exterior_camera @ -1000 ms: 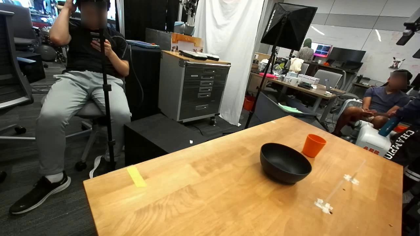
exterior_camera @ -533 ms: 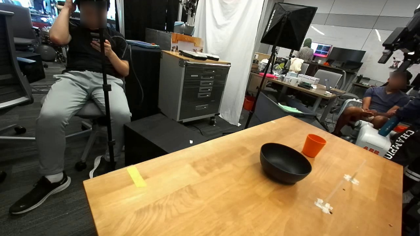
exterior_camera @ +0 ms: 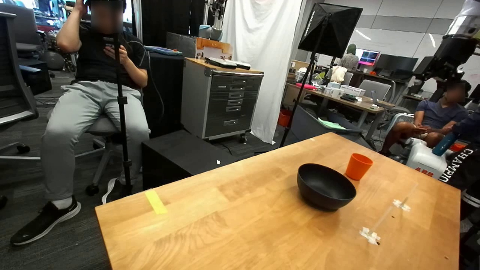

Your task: Pick the cup and pour its contents into the bowl

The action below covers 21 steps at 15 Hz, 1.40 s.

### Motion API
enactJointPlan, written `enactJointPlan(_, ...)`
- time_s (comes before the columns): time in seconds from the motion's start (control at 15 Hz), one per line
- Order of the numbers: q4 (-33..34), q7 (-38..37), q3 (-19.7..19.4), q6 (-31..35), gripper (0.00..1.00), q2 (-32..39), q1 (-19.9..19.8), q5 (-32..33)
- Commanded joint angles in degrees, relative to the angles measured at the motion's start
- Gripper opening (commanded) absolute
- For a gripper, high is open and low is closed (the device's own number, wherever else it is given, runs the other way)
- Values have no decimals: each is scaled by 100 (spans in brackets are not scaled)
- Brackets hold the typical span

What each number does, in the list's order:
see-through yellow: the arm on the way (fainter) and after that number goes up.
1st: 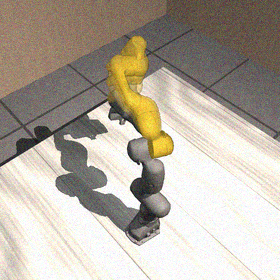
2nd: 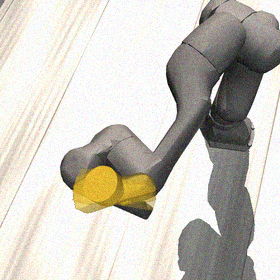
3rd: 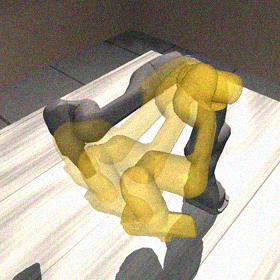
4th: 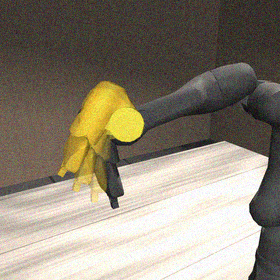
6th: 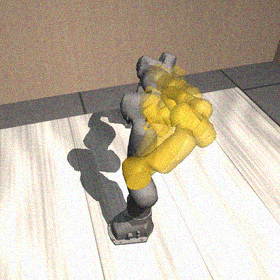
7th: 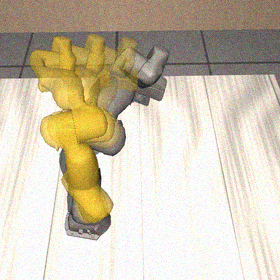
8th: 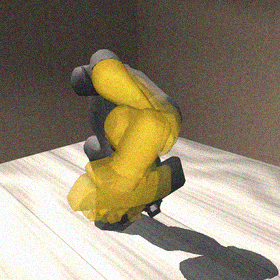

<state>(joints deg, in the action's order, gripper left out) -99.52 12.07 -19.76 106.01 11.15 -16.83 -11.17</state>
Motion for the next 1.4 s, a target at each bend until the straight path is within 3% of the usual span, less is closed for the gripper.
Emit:
enactJointPlan(0.0,-351,72,205,532,100,-99,-75,186)
enactJointPlan(0.8,-1519,645,356,2544,100,60,-189,-99)
enactJointPlan(1.13,-1770,968,461,3505,100,255,-294,-258)
enactJointPlan(1.33,-1728,1169,630,3689,100,476,-415,-504)
